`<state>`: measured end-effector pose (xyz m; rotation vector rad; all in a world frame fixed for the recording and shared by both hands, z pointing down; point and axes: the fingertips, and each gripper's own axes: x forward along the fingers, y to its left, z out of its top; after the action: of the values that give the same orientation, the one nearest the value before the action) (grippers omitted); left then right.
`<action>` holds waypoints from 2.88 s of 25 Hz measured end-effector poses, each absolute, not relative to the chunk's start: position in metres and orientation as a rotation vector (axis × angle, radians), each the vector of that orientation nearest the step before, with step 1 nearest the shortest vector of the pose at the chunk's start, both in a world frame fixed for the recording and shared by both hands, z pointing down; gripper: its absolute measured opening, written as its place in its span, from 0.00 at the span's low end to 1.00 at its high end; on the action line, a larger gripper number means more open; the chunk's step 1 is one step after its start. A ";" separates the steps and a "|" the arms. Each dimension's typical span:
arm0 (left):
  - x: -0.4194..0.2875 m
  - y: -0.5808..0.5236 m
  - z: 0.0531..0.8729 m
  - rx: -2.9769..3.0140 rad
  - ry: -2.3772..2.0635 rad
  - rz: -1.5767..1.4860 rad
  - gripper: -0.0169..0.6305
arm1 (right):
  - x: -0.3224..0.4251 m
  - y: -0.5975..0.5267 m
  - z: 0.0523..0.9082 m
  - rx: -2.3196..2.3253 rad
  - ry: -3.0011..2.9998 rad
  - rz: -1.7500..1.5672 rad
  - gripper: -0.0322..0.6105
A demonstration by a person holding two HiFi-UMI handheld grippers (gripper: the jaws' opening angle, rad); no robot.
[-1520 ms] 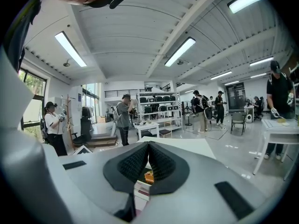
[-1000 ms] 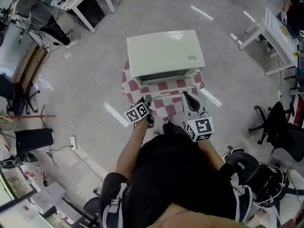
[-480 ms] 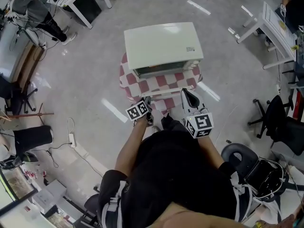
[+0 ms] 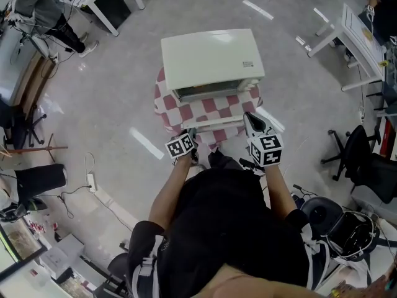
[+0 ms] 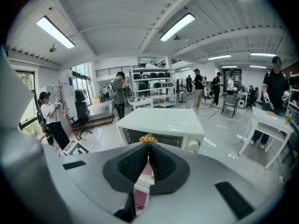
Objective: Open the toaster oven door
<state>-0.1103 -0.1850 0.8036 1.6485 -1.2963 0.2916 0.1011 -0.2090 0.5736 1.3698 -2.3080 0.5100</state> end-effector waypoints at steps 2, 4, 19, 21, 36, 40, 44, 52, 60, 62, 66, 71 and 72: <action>-0.110 -0.186 0.804 1.651 -1.294 0.289 0.22 | 0.109 -0.216 0.590 1.344 -2.276 0.565 0.09; -0.111 -0.186 0.804 1.653 -1.292 0.287 0.22 | 0.115 -0.223 0.608 1.316 -2.249 0.654 0.10; -0.111 -0.183 0.807 1.663 -1.281 0.283 0.22 | 0.178 -0.252 0.757 1.207 -1.892 1.314 0.33; -0.110 -0.182 0.807 1.663 -1.279 0.283 0.22 | 0.180 -0.247 0.772 1.174 -1.853 1.372 0.33; -0.111 -0.179 0.808 1.665 -1.283 0.241 0.27 | 0.168 -0.238 0.785 1.098 -1.866 1.466 0.25; -0.113 -0.164 0.794 1.692 -1.212 0.181 0.39 | 0.166 -0.240 0.783 1.103 -1.876 1.470 0.24; -0.130 -0.150 0.776 1.657 -1.212 0.058 0.41 | 0.167 -0.240 0.785 1.100 -1.877 1.460 0.24; -0.157 -0.199 0.772 1.599 -1.132 -0.106 0.41 | 0.165 -0.240 0.787 1.108 -1.874 1.456 0.24; -0.143 -0.206 0.784 1.667 -1.083 0.119 0.26 | 0.164 -0.236 0.784 1.122 -1.868 1.436 0.24; -0.141 -0.204 0.787 1.666 -1.089 0.163 0.26 | 0.165 -0.235 0.787 1.123 -1.860 1.427 0.24; -0.139 -0.198 0.799 1.681 -1.092 0.290 0.25 | 0.165 -0.231 0.798 1.122 -1.832 1.380 0.24; -0.139 -0.192 0.815 1.679 -1.097 0.363 0.24 | 0.163 -0.224 0.815 1.122 -1.793 1.333 0.24; -0.139 -0.190 0.819 1.677 -1.102 0.378 0.24 | 0.163 -0.222 0.819 1.120 -1.784 1.324 0.24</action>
<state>-0.1393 -0.1900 0.8186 1.6766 -1.1022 0.3781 0.1626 -0.2220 0.8187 1.1202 -1.7842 1.3243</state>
